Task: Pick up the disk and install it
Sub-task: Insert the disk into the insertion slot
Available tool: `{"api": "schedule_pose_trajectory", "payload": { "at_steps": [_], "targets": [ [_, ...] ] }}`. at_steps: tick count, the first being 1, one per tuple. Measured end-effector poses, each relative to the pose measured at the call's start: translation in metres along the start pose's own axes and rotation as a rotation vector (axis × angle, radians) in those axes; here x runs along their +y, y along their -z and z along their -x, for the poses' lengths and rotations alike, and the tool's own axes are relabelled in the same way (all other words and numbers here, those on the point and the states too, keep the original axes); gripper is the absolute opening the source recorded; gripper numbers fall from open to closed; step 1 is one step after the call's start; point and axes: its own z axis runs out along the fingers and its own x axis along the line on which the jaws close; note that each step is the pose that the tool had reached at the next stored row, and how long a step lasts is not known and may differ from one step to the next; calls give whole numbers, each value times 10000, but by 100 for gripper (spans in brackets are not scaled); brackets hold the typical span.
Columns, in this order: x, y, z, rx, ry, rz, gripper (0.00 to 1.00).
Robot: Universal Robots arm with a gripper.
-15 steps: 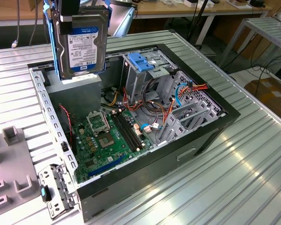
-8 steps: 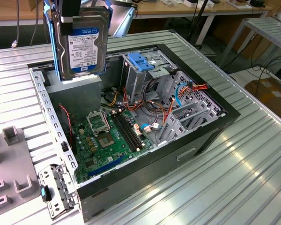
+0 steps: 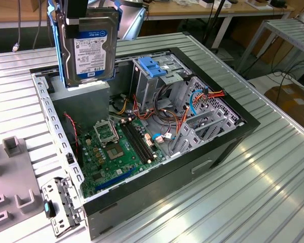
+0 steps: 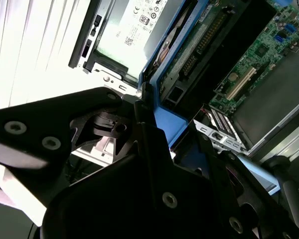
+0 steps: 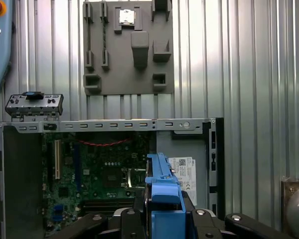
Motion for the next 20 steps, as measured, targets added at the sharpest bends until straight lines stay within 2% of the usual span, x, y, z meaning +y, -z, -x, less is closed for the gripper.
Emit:
{"api": "schedule_pose_trajectory", "payload": {
  "at_steps": [11, 20],
  "targets": [
    [-11, 0, -45, 3, 1, 0, 37],
    [-15, 0, -172, 12, 0, -1, 37]
  ]
}}
